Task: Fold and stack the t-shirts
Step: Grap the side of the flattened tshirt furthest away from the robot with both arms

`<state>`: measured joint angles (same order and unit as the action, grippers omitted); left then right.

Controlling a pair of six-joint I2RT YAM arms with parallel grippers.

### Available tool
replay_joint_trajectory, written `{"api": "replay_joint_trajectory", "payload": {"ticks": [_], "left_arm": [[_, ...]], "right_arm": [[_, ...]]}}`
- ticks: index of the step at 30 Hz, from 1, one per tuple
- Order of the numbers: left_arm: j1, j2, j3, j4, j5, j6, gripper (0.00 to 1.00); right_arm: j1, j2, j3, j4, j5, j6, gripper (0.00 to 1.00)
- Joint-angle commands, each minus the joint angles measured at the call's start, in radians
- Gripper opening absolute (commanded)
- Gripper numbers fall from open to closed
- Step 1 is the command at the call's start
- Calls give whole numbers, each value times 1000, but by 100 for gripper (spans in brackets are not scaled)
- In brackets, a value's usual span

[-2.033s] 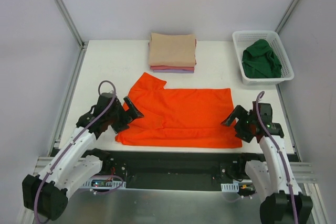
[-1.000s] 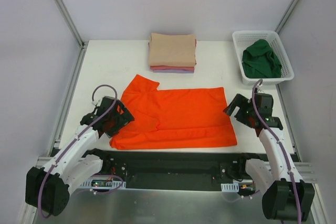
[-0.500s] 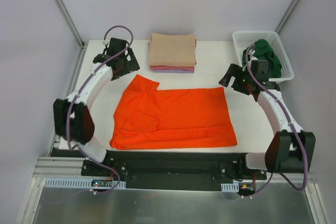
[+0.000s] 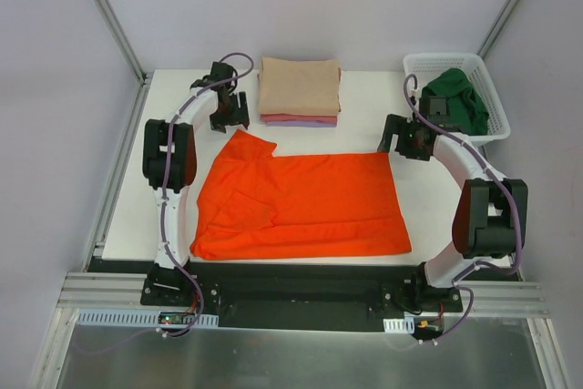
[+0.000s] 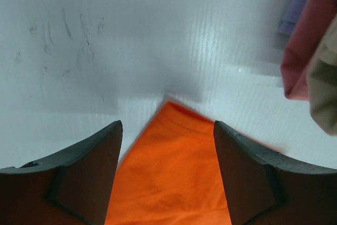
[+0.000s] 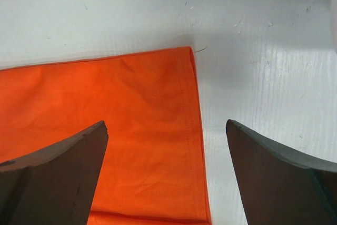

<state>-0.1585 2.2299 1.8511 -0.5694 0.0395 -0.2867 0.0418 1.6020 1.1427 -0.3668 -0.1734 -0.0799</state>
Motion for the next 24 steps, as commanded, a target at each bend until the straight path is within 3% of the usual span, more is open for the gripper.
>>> {"api": "replay_joint_trajectory", "payload": {"ticks": [1,15,23,24], "left_arm": [[-4,56,80,-29,-2,9,66],[-38,77,54,-50,-65,23,39],[-41,79,43,-55,-52,32,0],[-39,77,43,-55,-52,34,0]], "right_arm": [[1,29,38,-14,20,-27,96],[0,32,35,-14,81,-14,96],[1,44,57,-15,133,66,96],[4,45,60,-11,132,78,96]]}}
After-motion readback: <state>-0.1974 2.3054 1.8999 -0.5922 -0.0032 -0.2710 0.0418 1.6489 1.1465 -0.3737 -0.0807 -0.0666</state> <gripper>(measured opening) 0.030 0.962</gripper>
